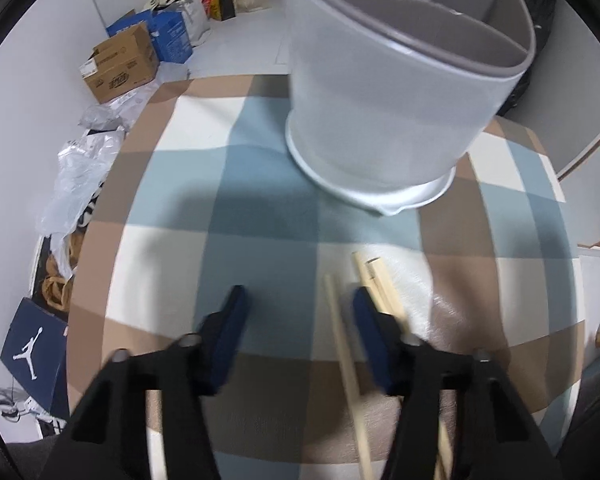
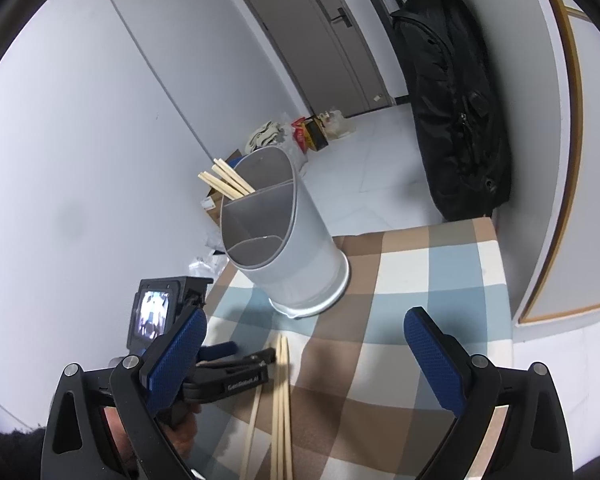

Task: Organize utensils
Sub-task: 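Close the left tool on a wooden chopstick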

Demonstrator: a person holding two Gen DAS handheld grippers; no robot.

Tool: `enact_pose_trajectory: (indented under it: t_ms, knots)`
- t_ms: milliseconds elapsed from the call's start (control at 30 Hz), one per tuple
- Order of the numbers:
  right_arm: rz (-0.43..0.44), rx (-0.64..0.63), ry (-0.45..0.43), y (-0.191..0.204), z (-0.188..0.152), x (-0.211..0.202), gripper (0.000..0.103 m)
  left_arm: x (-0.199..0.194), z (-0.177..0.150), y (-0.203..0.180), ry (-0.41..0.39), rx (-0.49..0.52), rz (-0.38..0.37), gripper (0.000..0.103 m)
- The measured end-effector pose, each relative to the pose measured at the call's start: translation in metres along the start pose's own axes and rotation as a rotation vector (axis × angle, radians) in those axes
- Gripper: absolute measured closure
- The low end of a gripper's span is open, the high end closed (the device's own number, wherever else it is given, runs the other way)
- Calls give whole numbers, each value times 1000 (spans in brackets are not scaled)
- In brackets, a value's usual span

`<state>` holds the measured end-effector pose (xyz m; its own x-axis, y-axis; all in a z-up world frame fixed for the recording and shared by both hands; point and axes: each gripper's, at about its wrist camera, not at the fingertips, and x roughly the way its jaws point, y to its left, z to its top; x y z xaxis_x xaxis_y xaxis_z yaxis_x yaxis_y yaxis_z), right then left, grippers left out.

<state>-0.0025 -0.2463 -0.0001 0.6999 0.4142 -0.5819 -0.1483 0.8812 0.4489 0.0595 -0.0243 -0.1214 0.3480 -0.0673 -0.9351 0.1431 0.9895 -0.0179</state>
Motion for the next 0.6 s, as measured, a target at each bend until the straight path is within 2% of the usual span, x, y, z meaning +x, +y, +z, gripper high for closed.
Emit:
enact_pose_trajectory:
  t_ms: [33,100,167,333,533,600]
  knots:
    - [1,3,1,-1,0,0,3,-1,-1,-5,-2,16,-5,73]
    - [1,8,4,-2,0,0,3,-2,-2,-11,-7,43,-27,95]
    - [3,13,7,-4,0,1,3,-3,-4,-13,-14,51,-42,101]
    - [-9,15,19,-5,-2,2,3,-6,-5,1,-29,-28,-116,103]
    - [-16,-15,60,-1,-7,12,3,-32,-7,16,-109,-82,-159,103]
    - [-15,-34,84,3,-10,19,7,-43,-9,20,-144,-96,-178,103]
